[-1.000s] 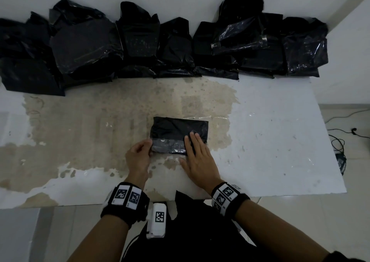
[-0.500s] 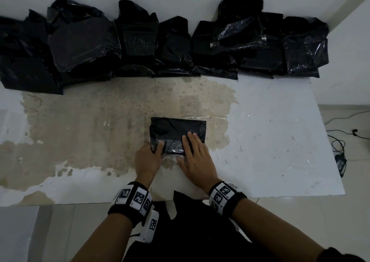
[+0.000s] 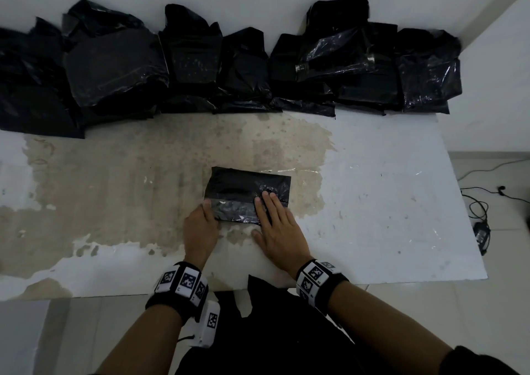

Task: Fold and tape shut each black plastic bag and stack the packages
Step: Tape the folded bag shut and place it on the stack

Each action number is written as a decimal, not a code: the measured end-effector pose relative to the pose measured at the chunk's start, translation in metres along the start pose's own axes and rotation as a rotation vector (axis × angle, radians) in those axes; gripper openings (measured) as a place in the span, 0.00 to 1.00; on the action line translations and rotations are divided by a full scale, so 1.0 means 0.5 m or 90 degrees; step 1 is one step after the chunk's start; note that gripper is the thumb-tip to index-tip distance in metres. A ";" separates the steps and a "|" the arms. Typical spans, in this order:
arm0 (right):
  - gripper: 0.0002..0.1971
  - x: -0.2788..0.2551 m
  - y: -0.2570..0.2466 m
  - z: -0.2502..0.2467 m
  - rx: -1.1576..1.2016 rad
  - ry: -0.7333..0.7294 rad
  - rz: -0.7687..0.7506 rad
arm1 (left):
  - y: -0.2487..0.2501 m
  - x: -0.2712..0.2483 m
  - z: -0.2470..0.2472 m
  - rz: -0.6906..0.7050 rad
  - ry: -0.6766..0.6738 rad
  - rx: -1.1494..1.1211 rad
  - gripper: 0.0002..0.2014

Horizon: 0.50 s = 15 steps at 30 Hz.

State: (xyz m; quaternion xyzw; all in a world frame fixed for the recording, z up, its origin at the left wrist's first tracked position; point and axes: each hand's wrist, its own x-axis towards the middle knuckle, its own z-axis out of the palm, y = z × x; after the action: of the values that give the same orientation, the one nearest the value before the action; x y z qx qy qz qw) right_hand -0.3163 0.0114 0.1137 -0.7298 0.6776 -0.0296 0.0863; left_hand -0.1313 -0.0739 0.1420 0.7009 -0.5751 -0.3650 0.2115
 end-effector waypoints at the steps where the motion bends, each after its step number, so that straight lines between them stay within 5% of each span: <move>1: 0.36 0.000 0.001 0.001 -0.001 -0.003 -0.001 | -0.003 0.006 -0.003 -0.003 -0.014 0.001 0.24; 7: 0.37 0.000 0.004 -0.007 -0.015 -0.007 -0.005 | 0.007 0.022 -0.012 -0.079 -0.048 -0.038 0.28; 11: 0.38 0.000 0.005 -0.009 -0.005 -0.016 -0.006 | -0.002 0.030 -0.015 -0.032 -0.045 0.004 0.29; 15: 0.37 0.000 0.005 -0.014 -0.004 -0.019 -0.004 | 0.001 0.035 -0.027 -0.019 0.037 0.014 0.18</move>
State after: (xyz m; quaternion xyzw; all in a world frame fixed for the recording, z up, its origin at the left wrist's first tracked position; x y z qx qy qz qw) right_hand -0.3200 0.0107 0.1204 -0.7324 0.6741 -0.0166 0.0940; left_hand -0.1201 -0.0925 0.1466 0.7220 -0.5619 -0.3414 0.2152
